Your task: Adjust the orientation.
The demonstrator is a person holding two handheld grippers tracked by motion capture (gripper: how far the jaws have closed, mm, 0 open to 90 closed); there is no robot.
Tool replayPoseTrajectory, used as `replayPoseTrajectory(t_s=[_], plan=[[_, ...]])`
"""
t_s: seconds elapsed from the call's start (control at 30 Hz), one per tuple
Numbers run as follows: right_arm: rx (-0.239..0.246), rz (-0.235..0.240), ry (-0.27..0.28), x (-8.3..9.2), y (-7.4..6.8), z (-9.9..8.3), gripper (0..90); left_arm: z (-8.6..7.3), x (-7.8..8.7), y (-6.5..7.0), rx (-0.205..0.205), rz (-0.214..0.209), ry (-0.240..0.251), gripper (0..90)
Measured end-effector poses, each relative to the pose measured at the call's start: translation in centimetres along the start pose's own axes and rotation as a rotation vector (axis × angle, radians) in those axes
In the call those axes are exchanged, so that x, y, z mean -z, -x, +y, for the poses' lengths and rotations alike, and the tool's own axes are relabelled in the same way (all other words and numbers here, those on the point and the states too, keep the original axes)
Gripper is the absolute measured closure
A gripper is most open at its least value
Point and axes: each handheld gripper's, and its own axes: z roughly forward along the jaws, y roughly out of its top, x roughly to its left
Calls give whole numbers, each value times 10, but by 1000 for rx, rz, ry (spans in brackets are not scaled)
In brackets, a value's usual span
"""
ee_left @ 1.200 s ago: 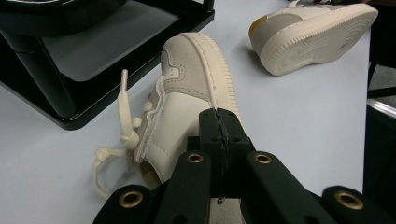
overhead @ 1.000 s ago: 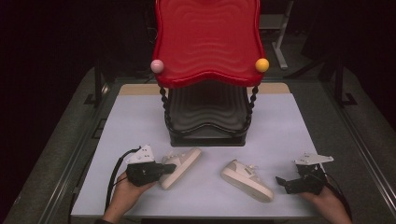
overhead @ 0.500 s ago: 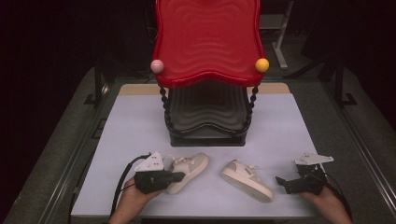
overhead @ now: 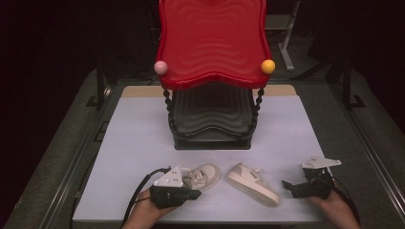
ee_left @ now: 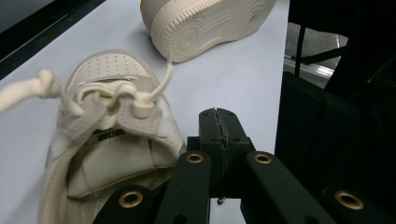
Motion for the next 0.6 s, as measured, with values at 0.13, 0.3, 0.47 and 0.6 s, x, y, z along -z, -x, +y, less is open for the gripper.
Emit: replayPoseTrajectory(t_s=[0.13, 0.3, 0.47, 0.6], plan=[[0, 0, 0, 0, 0, 0, 0, 4, 18, -3, 2, 31, 48, 900], [0, -1, 0, 0, 0, 0, 0, 13, 35, -21, 3, 62, 68, 900], [0, -1, -1, 0, 0, 0, 0, 16, 33, -36, -15, 114, 28, 892], [0, -1, 0, 0, 0, 0, 0, 16, 30, -40, -23, 129, 26, 781]])
